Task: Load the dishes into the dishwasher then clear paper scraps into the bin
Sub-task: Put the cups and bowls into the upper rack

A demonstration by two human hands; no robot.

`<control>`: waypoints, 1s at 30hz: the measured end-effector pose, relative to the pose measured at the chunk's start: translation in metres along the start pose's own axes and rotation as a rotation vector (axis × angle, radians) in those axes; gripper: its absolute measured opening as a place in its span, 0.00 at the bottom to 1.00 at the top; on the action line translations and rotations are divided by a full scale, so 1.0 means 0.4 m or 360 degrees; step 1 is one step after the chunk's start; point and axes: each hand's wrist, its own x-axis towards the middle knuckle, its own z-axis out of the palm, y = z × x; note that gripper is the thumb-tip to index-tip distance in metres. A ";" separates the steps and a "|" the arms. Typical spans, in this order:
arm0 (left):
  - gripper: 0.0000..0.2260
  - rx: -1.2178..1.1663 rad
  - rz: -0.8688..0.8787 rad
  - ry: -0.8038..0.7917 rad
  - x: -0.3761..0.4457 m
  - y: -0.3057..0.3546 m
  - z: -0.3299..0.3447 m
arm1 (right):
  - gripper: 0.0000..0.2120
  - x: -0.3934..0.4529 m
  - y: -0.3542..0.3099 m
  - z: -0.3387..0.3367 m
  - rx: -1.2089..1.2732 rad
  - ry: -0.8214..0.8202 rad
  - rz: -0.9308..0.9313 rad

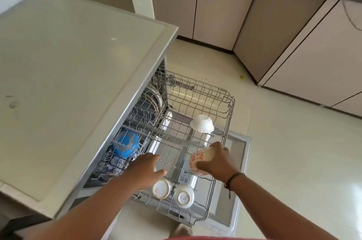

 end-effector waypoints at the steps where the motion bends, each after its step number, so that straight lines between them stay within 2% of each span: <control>1: 0.29 0.0176 0.0012 0.0013 0.003 -0.016 0.011 | 0.36 0.012 -0.002 0.017 -0.0154 -0.0004 0.0001; 3: 0.30 0.0370 0.0014 0.0010 0.010 -0.042 0.033 | 0.37 0.037 -0.010 0.050 -0.0355 -0.0014 -0.0044; 6: 0.29 0.0447 0.0011 0.0061 0.011 -0.067 0.057 | 0.38 0.072 -0.026 0.098 -0.0486 -0.0077 -0.0081; 13: 0.29 0.0362 -0.0056 0.0096 -0.001 -0.095 0.093 | 0.39 0.127 -0.035 0.162 -0.0619 -0.0109 -0.0075; 21: 0.30 0.0243 -0.0068 0.0140 -0.007 -0.094 0.096 | 0.36 0.151 0.037 0.183 -0.0644 -0.0118 -0.0090; 26: 0.32 0.0247 -0.0101 0.0127 -0.008 -0.106 0.110 | 0.41 0.161 0.040 0.185 -0.0761 -0.0199 -0.0110; 30: 0.33 0.0256 -0.0082 0.0130 -0.013 -0.105 0.104 | 0.48 0.177 0.021 0.155 -0.0570 -0.0220 -0.0063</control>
